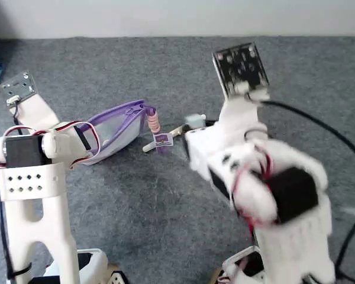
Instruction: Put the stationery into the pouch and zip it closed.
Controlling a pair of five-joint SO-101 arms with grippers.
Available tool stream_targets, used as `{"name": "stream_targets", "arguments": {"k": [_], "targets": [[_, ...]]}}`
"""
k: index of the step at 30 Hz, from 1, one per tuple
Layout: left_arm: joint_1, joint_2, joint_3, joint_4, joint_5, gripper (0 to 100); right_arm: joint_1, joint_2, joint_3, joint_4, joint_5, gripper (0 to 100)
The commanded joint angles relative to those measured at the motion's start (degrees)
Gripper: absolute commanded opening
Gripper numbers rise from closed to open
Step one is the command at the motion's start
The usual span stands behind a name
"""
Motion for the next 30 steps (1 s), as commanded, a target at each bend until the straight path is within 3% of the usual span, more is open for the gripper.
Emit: {"name": "stream_targets", "arguments": {"k": [1, 10, 19, 27, 30], "targets": [[-0.18, 1.23, -0.57, -0.62, 0.53, 1, -5.85, -5.23, 2.02, -13.93, -2.81, 0.6], [-0.09, 1.23, -0.57, -0.70, 0.53, 1, -17.01, -6.29, 18.81, -49.19, -2.73, 0.9], [-0.35, 1.23, -0.57, -0.70, 0.53, 1, -22.46, -6.20, 42.46, -75.30, 8.00, 0.9], [-0.35, 1.23, -0.57, -0.70, 0.53, 1, -20.35, -5.85, 47.91, -76.88, 8.18, 2.1], [-0.35, 1.23, -0.57, -0.70, 0.53, 1, -18.68, -4.62, 46.15, -70.73, 8.18, 12.6]]}}
